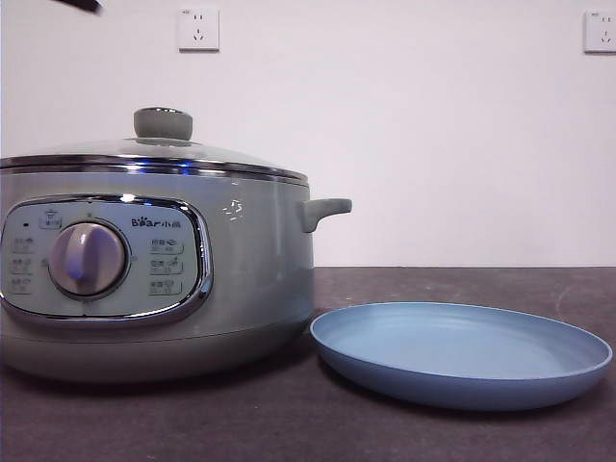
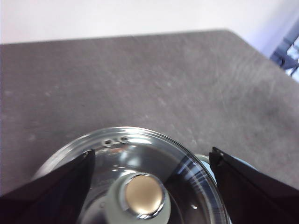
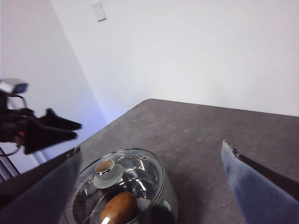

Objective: Take the potato out from the steamer,put the potato on the plate,close the lid

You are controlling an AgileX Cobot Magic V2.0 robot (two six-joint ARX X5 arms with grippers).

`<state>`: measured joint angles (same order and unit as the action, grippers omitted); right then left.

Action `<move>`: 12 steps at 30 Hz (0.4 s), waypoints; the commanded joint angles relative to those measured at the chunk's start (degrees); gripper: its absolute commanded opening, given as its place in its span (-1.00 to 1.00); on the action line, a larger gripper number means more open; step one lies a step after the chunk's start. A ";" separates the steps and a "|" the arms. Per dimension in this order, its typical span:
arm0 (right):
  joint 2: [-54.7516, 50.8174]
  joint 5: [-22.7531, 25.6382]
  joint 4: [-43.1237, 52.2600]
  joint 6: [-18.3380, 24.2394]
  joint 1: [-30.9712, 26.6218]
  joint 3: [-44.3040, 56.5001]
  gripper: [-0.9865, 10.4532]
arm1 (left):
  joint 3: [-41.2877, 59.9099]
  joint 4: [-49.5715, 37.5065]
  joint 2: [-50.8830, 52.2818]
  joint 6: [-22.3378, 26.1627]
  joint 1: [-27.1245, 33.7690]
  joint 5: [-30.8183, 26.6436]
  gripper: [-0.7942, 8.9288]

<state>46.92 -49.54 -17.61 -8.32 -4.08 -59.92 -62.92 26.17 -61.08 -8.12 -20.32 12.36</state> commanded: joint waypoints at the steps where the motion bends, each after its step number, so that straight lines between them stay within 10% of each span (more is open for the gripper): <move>1: -0.04 0.11 0.28 0.26 0.44 -0.15 0.05 | 0.11 -1.68 -2.73 0.94 -3.96 -3.48 0.01; 12: -0.04 0.13 -2.03 0.50 0.83 -0.15 0.05 | 0.11 -0.15 -9.92 2.19 -10.73 -15.23 0.01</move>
<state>46.92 -49.47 -19.79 -8.16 -3.38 -59.92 -62.92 25.74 -70.37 -6.83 -30.68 -2.00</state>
